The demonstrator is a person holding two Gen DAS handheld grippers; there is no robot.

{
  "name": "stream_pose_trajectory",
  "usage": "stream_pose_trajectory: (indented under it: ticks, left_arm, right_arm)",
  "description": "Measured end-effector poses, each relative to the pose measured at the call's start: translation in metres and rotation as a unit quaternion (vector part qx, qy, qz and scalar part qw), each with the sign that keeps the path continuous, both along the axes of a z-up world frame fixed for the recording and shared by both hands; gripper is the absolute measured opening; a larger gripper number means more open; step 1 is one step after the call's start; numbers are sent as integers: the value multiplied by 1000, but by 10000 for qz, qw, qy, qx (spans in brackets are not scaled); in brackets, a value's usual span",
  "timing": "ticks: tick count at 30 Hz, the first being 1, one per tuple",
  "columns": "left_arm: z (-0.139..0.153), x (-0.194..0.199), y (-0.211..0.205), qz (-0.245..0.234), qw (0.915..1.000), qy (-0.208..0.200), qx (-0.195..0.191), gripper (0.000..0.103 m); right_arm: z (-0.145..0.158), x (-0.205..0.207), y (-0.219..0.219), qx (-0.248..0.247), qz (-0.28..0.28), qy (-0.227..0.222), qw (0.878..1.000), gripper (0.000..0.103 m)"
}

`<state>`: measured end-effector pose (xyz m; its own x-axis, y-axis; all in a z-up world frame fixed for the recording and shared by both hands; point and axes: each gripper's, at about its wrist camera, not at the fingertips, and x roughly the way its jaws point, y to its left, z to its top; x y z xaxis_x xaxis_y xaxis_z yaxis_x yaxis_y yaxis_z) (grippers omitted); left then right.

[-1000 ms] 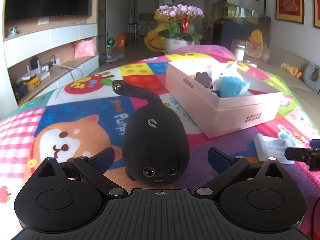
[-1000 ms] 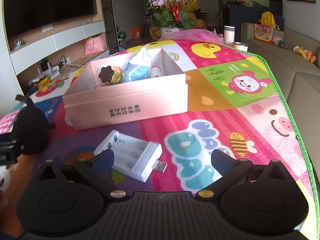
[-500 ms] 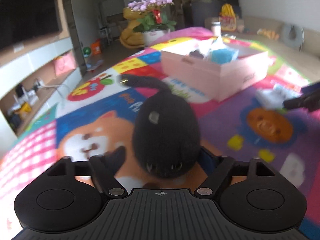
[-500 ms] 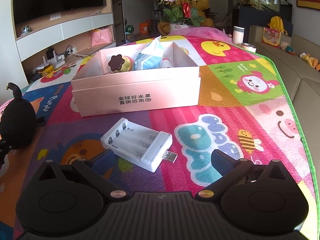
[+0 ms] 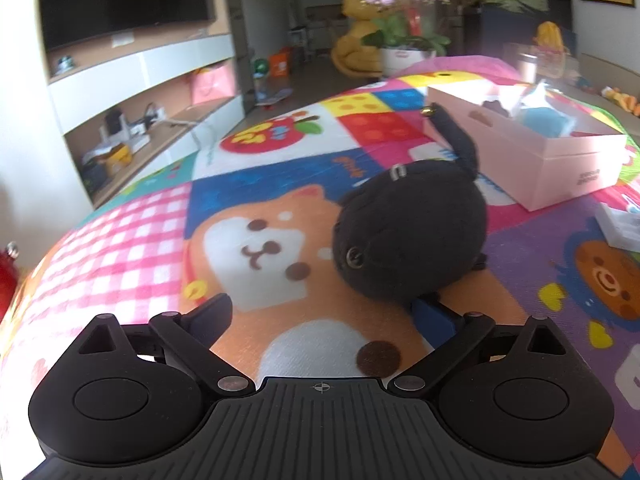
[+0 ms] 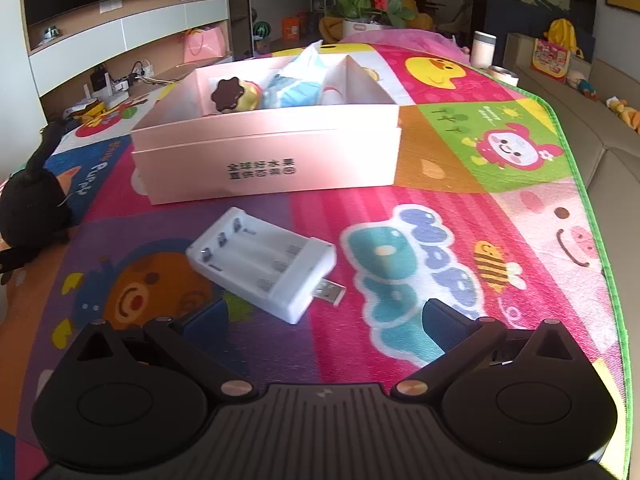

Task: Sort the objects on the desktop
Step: 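Hold the black plush cat in the left gripper above the mat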

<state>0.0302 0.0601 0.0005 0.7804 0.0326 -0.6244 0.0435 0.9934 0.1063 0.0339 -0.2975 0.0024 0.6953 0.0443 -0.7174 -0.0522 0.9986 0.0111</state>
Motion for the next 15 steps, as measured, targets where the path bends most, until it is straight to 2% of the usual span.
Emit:
stream_pose_trajectory:
  ticks: [2, 5, 10, 15]
  left_arm:
    - [-1, -2, 2, 119, 9999, 86, -91, 100]
    - [-1, -6, 2, 160, 9982, 248, -522, 102]
    - [-2, -12, -20, -70, 9974, 227, -675, 103]
    - [-2, 6, -35, 233, 9965, 210, -771, 103]
  right_arm:
    - [0, 1, -7, -5, -95, 21, 10000, 103]
    - [-3, 4, -18, 327, -188, 135, 9992, 103]
    - [-3, 4, -14, 254, -249, 79, 9993, 103]
    - [-3, 4, -16, 315, -281, 75, 9991, 103]
